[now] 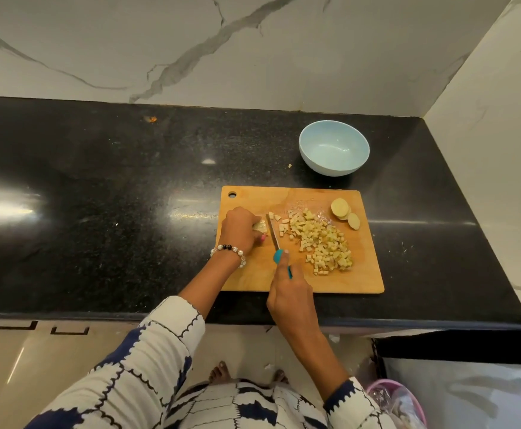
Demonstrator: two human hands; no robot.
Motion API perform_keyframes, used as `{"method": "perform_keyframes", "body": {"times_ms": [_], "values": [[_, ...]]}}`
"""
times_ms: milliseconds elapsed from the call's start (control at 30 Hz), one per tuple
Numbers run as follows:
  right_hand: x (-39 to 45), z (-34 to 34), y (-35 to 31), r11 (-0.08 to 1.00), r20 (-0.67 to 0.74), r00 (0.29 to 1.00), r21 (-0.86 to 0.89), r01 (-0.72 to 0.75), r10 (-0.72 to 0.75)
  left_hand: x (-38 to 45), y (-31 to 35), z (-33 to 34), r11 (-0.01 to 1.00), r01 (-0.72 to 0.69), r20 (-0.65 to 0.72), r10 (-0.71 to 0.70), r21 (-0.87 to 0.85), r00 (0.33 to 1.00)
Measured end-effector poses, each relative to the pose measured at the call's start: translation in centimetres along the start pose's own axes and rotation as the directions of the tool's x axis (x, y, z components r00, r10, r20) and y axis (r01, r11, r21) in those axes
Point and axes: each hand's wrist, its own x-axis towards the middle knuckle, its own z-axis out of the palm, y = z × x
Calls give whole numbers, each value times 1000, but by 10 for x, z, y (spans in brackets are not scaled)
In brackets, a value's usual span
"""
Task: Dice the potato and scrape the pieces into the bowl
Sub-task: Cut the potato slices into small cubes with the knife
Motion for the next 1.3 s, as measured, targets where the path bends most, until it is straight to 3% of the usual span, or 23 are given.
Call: {"method": "perform_keyframes", "body": {"times_ms": [133,367,500,1133,1300], "values": [[6,6,-3,999,5,999,15,40,-40,0,0,-1,1000,2,-20,-2,9,1000],[13,7,-9,991,87,996,-126,46,-35,1,0,-1,999,38,-27,-39,-37,999],[-1,5,-4,964,-16,996,-254,79,-85,0,-2,3,996,27,-43,-31,-90,999],[-26,5,3,948,70,992,-291,125,-109,-7,1,2,993,36,-94,-46,-110,995],[-10,-2,0,977,114,993,-214,-5,30,-8,-1,2,980,64,-88,-82,-188,993]]}}
